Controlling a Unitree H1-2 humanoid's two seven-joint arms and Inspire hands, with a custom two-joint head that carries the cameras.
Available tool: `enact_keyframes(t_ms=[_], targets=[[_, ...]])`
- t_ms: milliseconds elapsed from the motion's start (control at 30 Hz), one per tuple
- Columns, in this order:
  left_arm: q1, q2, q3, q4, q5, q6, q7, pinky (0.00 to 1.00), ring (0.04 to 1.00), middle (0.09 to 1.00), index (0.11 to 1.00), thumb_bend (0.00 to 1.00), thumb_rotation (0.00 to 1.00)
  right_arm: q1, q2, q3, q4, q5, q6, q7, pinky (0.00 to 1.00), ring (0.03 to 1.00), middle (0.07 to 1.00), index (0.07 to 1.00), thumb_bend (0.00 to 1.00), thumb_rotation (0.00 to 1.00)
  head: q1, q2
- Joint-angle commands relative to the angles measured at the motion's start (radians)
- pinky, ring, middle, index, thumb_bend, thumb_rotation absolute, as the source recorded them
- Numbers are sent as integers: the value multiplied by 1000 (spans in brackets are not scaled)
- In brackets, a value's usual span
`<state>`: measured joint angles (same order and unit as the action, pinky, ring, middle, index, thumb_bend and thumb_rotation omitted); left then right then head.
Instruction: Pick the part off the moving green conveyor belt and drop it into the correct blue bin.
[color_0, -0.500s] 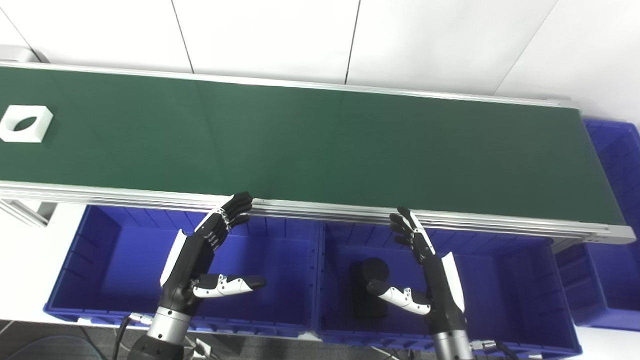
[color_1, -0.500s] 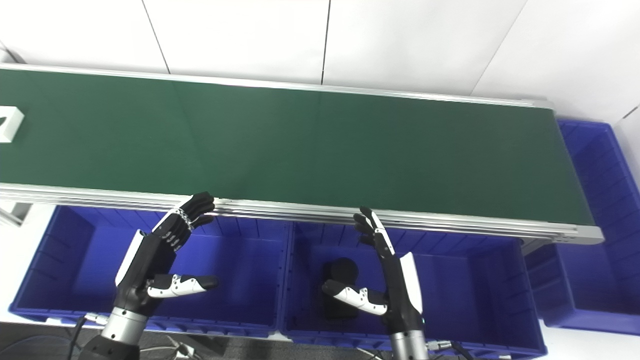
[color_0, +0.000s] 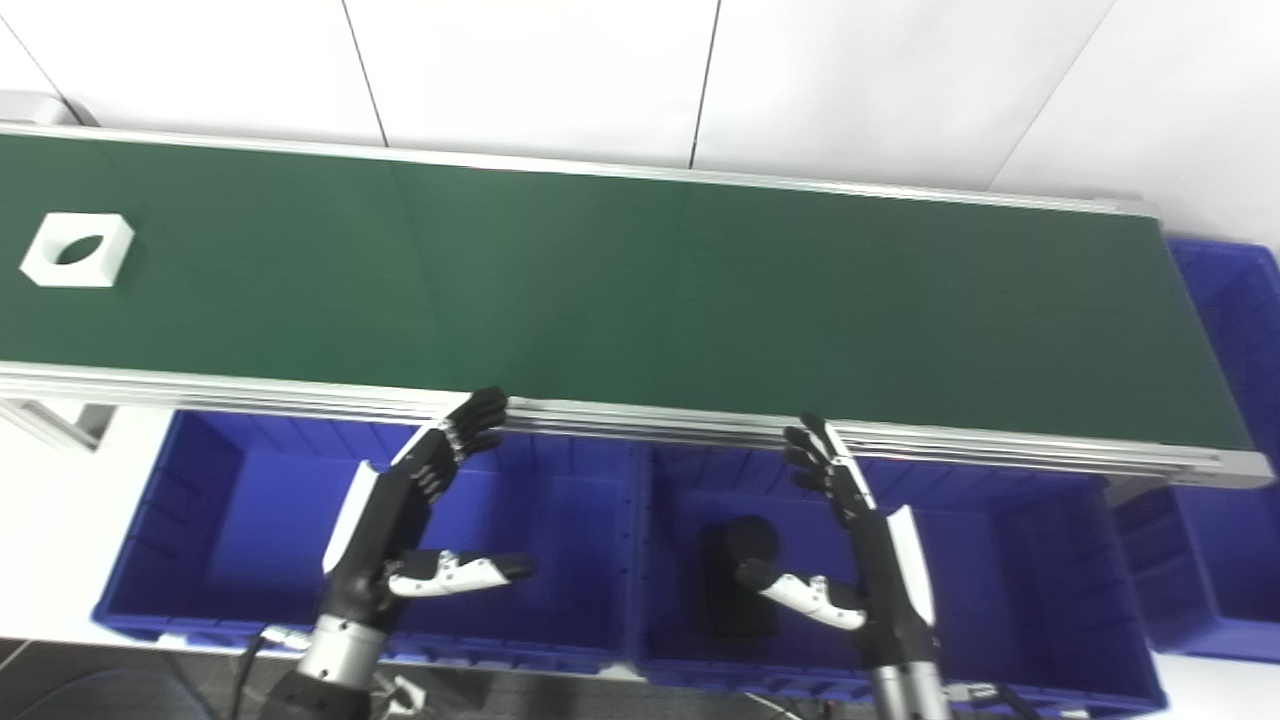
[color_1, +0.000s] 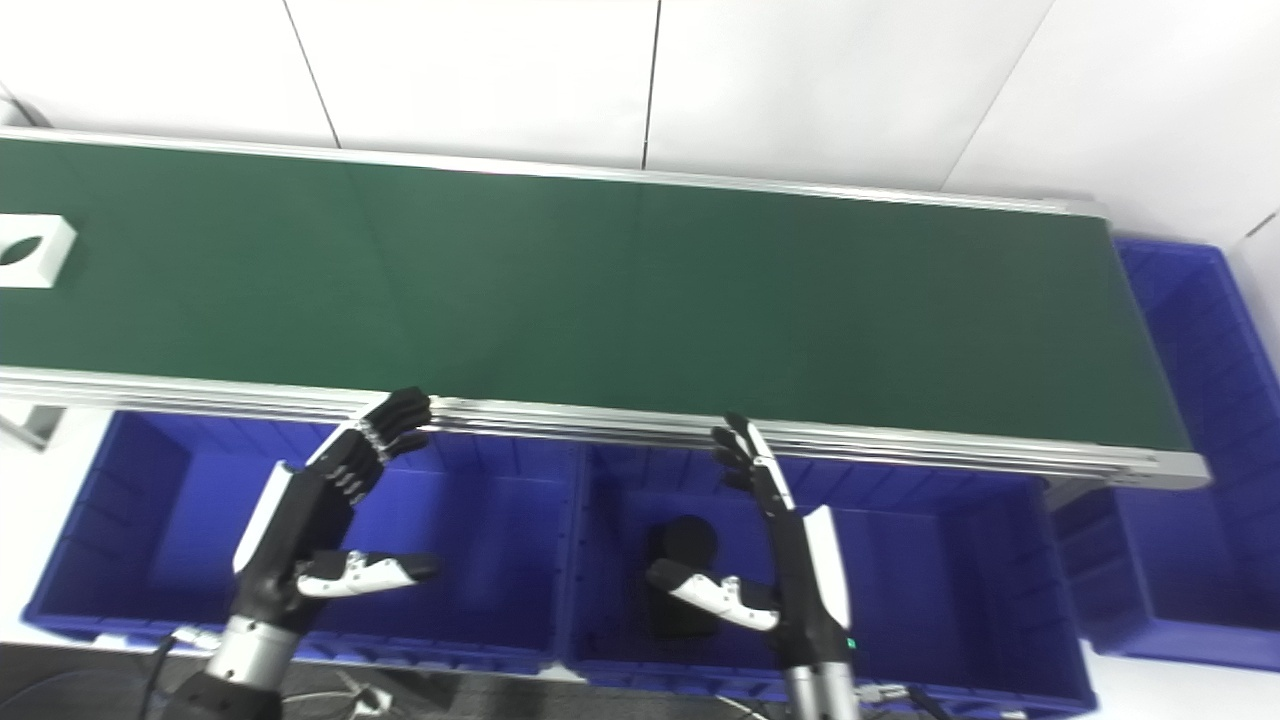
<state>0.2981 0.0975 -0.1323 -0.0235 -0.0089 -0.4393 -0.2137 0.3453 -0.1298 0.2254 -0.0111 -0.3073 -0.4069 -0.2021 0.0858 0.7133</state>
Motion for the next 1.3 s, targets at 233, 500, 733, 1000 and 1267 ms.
enact_keyframes(t_ms=[233,500,733,1000,1267], targets=[[-2,-26,-63,-13,67,-31,94,738,807,830,821,895,273,-5,-78,44,-17,37,-63,-76,744,810,852,934,875,557,103,-71],[-10,-4,-104,3,73,-31,143,769,825,844,834,891,261,-20,-112,83,4,26,-63,-132,723,807,843,933,868,521,91,-107],[-21,16,-132,12,73,-31,181,771,822,842,833,893,246,-31,-126,115,26,15,-63,-188,684,776,822,911,896,511,77,-128],[-35,29,-140,16,65,-31,197,758,816,836,826,914,257,-47,-140,157,57,-5,-63,-251,681,771,816,900,902,510,66,-172],[-57,38,-125,-24,33,-31,161,788,835,850,825,932,271,-58,-147,186,74,13,-63,-275,679,773,816,898,930,487,71,-202]])
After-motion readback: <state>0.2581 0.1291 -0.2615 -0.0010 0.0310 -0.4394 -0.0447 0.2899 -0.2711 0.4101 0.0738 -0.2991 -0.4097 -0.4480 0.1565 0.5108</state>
